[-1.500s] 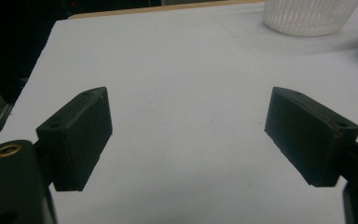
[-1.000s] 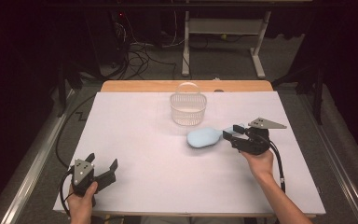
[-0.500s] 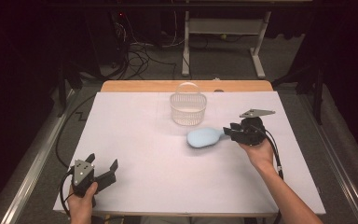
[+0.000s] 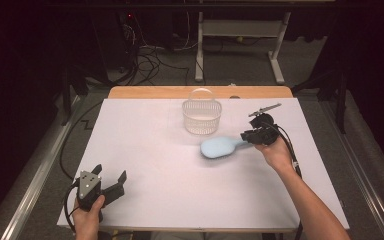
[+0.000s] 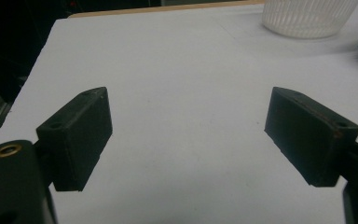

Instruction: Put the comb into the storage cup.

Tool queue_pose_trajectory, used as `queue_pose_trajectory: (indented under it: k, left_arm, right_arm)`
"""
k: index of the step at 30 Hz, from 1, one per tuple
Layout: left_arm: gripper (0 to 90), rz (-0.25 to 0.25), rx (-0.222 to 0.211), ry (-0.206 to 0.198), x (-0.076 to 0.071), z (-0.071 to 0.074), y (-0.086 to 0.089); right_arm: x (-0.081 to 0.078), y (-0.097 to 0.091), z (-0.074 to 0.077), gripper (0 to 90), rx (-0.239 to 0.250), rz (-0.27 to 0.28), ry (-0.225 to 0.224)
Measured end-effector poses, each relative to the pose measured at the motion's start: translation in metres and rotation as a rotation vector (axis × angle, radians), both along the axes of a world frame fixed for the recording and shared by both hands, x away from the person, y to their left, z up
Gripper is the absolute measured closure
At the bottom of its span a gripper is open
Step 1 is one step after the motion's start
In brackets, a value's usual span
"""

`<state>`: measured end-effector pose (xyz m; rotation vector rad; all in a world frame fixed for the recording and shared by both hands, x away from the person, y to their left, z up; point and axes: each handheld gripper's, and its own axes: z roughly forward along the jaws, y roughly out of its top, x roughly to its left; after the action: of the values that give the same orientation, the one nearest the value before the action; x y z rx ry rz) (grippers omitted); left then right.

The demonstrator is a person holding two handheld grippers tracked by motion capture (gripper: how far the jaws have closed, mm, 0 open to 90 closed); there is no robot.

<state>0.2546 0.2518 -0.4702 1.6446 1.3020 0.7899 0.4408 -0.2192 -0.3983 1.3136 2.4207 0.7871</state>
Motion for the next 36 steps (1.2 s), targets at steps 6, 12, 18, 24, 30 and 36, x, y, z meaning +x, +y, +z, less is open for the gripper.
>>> queue_pose_trajectory:
  k: [6,12,18,24,30,36]
  left_arm:
    - [15.6,-0.002,-0.001,-0.001,0.0,0.0,0.0]
    - [15.6,-0.001,-0.001,0.001,0.0,0.0,0.001]
    - [15.6,0.0,0.0,0.0,0.0,0.0,0.0]
    - [15.6,-0.002,-0.001,0.001,0.001,0.0,0.0]
    - [15.6,0.0,0.005,0.002,0.001,0.0,0.0]
    - [15.6,0.001,0.006,0.001,0.0,0.0,0.0]
  right_arm:
    - [0.015,0.008,-0.005,85.9,-0.055,-0.017,0.038]
    - [0.025,0.012,-0.006,89.9,-0.089,-0.035,0.057]
    - [0.034,0.015,-0.013,90.0,-0.127,-0.058,0.089]
    - [0.038,0.017,-0.015,90.0,-0.14,-0.056,0.112]
    - [0.039,0.018,-0.015,90.0,-0.148,-0.057,0.13]
    - [0.039,0.018,-0.016,90.0,-0.165,-0.053,0.142]
